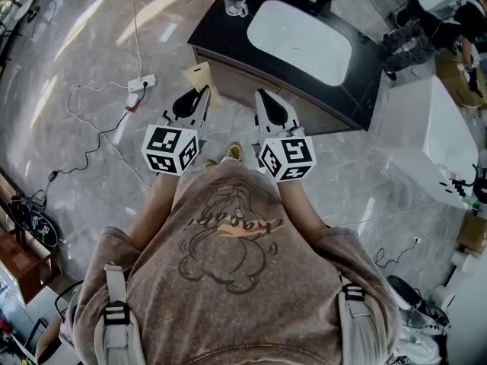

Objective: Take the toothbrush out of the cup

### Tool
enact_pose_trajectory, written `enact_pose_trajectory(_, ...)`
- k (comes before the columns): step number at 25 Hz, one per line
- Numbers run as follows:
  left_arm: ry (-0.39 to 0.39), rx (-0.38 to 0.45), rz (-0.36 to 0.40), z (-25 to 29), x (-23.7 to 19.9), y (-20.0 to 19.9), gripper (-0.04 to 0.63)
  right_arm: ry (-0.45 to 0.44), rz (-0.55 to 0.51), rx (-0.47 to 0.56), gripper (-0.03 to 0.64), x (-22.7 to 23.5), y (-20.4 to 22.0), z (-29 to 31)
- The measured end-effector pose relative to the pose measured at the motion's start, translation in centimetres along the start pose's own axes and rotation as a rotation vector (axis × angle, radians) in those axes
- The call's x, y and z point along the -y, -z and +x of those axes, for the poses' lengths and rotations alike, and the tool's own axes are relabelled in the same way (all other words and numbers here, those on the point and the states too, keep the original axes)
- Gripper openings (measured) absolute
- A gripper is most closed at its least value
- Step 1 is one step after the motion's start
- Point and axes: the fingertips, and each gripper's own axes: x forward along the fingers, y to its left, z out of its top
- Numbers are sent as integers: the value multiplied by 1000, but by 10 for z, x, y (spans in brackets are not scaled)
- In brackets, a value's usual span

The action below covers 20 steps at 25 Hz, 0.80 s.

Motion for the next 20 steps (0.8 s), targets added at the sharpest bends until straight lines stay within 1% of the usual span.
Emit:
enact_pose_trajectory(13,3,-5,-10,-1,-5,4,48,-7,-4,-20,17,-9,7,4)
enact_pose_trajectory(20,19,-21,-14,3,-2,9,48,-16,-13,-33,17,-9,9,7)
